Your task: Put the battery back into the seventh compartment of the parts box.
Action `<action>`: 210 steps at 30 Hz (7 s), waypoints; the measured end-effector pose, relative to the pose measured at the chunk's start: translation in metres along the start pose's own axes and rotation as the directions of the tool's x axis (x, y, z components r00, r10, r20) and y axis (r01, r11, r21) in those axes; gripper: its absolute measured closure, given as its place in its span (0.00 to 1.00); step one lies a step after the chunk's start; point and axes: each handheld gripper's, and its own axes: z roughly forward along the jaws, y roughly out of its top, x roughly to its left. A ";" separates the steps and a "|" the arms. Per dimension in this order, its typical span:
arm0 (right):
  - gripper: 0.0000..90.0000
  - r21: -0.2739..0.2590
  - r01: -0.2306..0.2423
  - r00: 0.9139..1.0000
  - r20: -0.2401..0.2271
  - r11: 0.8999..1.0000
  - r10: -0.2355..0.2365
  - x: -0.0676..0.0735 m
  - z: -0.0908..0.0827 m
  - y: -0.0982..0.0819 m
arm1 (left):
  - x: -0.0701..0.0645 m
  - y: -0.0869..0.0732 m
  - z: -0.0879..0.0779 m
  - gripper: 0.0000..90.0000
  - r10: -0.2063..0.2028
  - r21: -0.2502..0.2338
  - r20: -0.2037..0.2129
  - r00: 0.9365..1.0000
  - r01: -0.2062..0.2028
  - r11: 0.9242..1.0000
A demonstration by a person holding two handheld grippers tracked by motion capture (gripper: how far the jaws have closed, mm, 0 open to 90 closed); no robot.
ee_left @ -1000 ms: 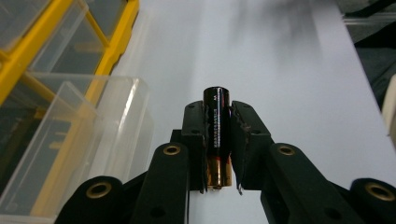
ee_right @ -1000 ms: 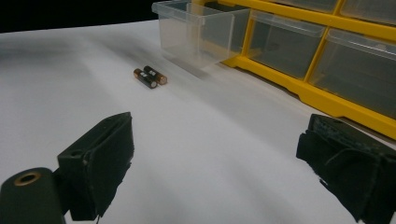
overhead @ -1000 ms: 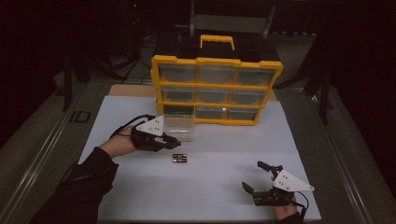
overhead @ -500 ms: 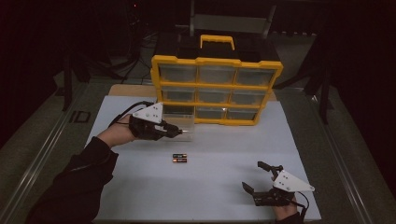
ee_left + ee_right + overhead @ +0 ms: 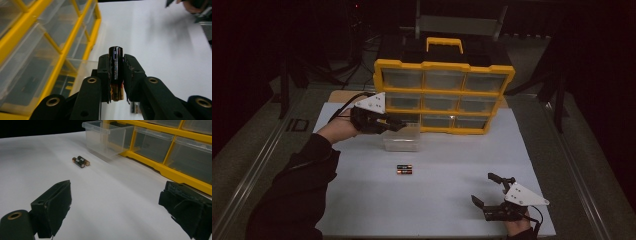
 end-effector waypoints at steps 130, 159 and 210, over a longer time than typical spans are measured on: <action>0.10 0.004 0.008 1.000 -0.001 1.000 -0.008 0.001 0.001 0.000 | -0.061 -0.017 0.030 0.05 -0.179 0.149 0.085 0.980 0.165 0.975; 0.10 0.007 0.010 1.000 -0.003 1.000 -0.010 0.002 0.001 0.000 | -0.085 -0.049 0.052 0.16 -0.190 0.091 0.111 0.975 0.181 0.979; 0.10 0.012 0.009 1.000 -0.009 1.000 -0.009 0.001 0.001 -0.001 | -0.062 -0.106 0.114 0.62 -0.180 0.061 -0.036 0.983 0.182 0.981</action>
